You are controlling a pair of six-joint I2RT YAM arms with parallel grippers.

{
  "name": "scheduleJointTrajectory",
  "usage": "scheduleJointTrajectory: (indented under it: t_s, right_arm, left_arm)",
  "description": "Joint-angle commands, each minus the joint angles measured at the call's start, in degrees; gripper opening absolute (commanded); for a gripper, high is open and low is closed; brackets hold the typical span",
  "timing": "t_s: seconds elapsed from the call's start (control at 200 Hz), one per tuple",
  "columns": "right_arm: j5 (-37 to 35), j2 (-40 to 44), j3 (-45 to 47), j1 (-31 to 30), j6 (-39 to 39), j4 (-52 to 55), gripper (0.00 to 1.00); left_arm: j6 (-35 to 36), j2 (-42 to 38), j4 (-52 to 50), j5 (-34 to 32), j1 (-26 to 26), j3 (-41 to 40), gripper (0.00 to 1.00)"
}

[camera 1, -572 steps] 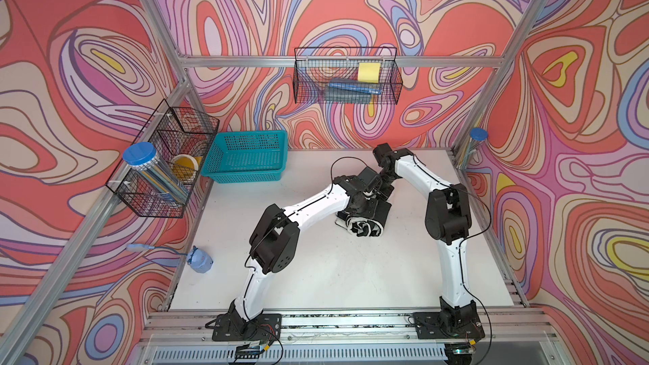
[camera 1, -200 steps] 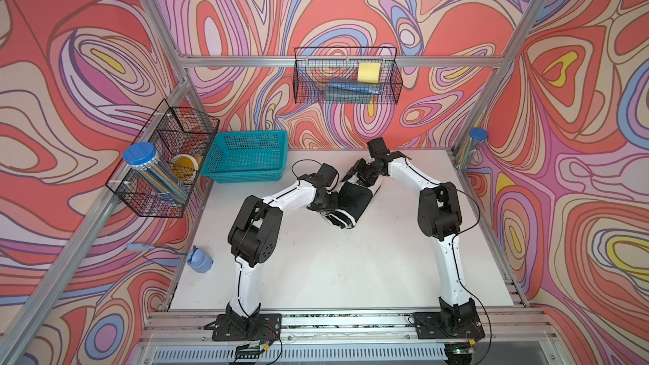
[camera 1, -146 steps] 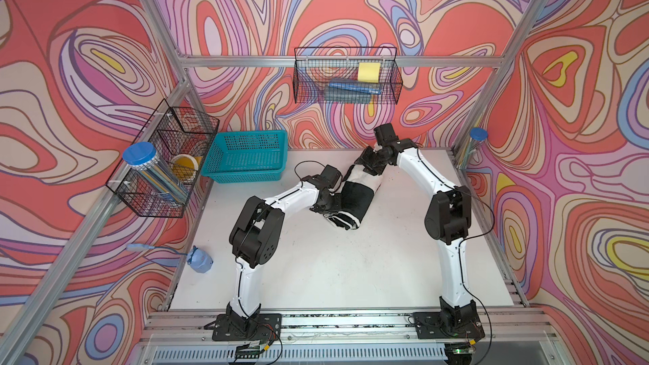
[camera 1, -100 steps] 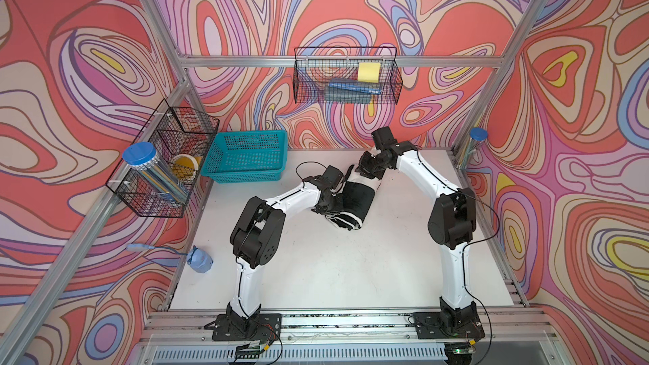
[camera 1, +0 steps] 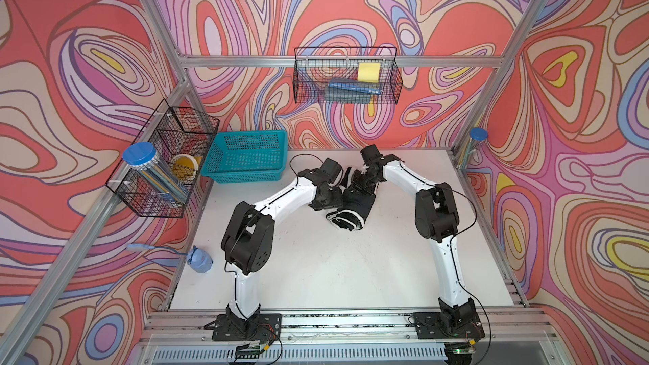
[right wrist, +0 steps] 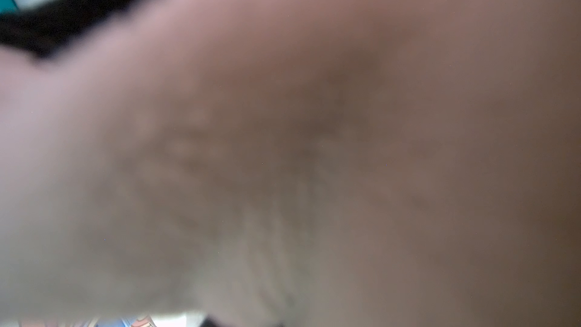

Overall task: Roll up the pillowcase
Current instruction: Move the bin to the center of the board.

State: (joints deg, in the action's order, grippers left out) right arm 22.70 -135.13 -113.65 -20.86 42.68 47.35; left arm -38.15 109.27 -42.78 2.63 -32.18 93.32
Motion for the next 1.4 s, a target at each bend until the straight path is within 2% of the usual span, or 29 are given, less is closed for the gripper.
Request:
scheduleJointTrajectory:
  t_s: [0.0, 0.1, 0.24, 0.33, 0.506, 0.771, 0.846, 1.172, 1.297, 1.347, 1.397]
  right_arm:
    - [-0.1, -6.0, 5.8, -0.9, -1.9, 7.6, 0.27]
    - [1.4, -5.3, 7.7, -0.9, -2.2, 6.0, 0.27]
    - [2.5, -5.5, 8.7, -0.9, -3.1, 5.3, 0.28]
    - [3.0, -5.5, 8.5, -0.9, -3.2, 5.2, 0.29]
    - [3.7, -6.9, 5.3, -0.9, -2.5, 5.7, 0.29]
    - [3.7, -7.3, 7.4, -0.8, -1.7, 5.5, 0.29]
    - [3.7, -7.8, 7.2, -0.8, -1.6, 6.1, 0.3]
    - [3.4, -11.5, 1.0, -0.8, -1.8, 9.7, 0.3]
    - [3.8, -12.2, -0.6, -0.7, -2.0, 10.1, 0.3]
    - [4.1, -12.3, -0.7, -0.7, -1.9, 10.0, 0.29]
    - [4.2, -12.2, -0.7, -0.6, -1.8, 9.8, 0.29]
  left_arm:
    - [3.2, -5.9, -7.4, -11.1, 2.8, 7.0, 0.76]
    - [7.0, -3.1, -11.6, -17.8, 6.5, 13.6, 0.83]
    - [15.9, 6.6, -16.1, -24.1, 9.9, 25.1, 0.86]
    - [19.4, 11.4, -16.6, -25.4, 10.9, 30.3, 0.88]
    - [24.7, 16.1, -12.7, -26.6, 13.0, 33.8, 0.9]
    - [21.2, 23.0, -10.9, -20.8, 20.3, 39.2, 0.9]
    - [19.7, 24.6, -10.0, -17.0, 21.8, 39.8, 0.9]
    - [18.4, 29.1, -8.7, -6.5, 23.1, 41.9, 0.88]
    - [17.9, 30.7, -9.4, -7.6, 23.0, 41.6, 0.82]
    - [17.2, 31.3, -10.2, -8.4, 23.0, 41.7, 0.72]
    - [16.8, 31.7, -10.8, -9.3, 22.9, 41.7, 0.55]
